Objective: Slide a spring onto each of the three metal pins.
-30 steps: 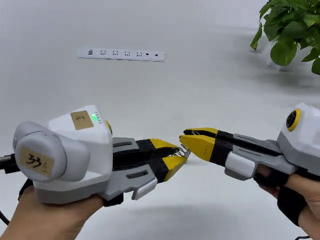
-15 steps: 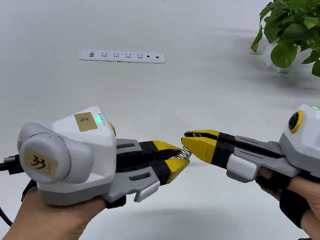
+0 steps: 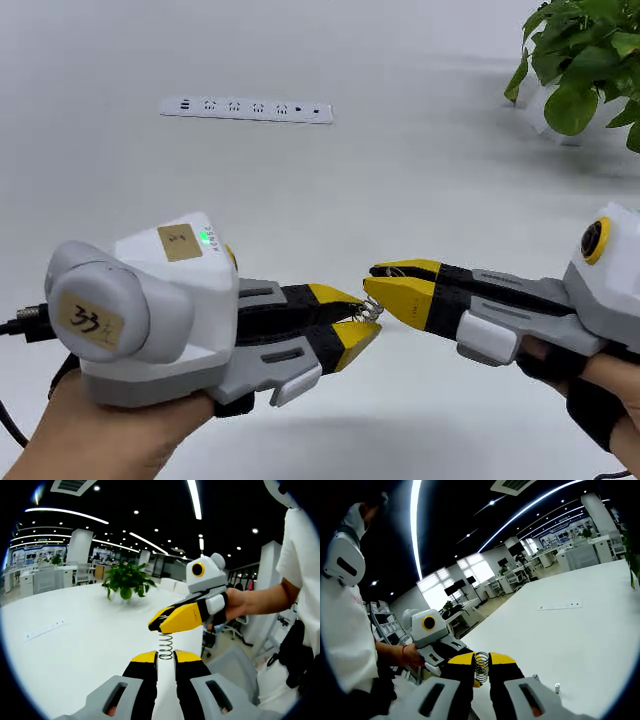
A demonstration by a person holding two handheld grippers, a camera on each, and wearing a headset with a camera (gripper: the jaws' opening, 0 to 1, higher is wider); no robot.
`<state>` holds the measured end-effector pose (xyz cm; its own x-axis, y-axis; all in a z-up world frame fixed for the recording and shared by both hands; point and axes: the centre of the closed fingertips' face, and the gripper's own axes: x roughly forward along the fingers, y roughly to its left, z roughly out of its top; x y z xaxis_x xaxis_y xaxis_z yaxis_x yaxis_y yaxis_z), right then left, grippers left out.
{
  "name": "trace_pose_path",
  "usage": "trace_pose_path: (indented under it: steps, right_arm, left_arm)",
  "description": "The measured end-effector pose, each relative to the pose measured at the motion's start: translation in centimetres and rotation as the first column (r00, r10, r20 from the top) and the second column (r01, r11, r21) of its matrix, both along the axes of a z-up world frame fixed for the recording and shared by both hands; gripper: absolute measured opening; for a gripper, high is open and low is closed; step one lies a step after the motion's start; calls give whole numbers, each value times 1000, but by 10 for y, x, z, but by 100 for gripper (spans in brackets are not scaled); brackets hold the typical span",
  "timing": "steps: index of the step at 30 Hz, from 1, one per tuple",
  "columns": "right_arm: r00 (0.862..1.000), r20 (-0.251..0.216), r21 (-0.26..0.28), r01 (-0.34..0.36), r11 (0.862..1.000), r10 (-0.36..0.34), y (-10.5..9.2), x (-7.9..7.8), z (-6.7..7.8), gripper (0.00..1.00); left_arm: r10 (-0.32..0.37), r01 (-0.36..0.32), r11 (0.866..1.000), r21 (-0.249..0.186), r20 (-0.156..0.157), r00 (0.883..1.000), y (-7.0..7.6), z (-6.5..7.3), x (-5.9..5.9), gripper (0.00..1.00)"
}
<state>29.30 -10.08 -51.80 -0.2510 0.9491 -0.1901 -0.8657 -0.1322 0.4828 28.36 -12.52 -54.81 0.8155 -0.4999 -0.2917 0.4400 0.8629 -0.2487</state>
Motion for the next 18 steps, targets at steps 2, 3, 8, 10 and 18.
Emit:
trace_pose_path:
  steps: [2, 3, 8, 10, 18]
  right_arm:
    - [999, 33, -9, -17, 1000, 18, 0, -2, 0, 12]
    - [999, 46, -12, -24, 1000, 25, 1, -4, 0, 12]
    - [993, 105, -27, -57, 998, 60, 3, -11, 1, 12]
    - [987, 144, -37, -72, 997, 76, 3, -14, 1, 12]
    - [974, 205, -52, -90, 995, 98, 4, -17, 1, 12]
  left_arm:
    - [0, 0, 1000, 1, -4, 1000, -1, -1, 0, 14]
    - [-2, 2, 1000, 1, -5, 1000, -1, -1, 0, 14]
    - [-9, 9, 1000, 4, -11, 1000, -2, -4, -1, 13]
    - [-12, 12, 1000, 5, -13, 1000, -2, -5, -2, 13]
    - [-14, 14, 1000, -1, -17, 1000, -2, -6, -2, 13]
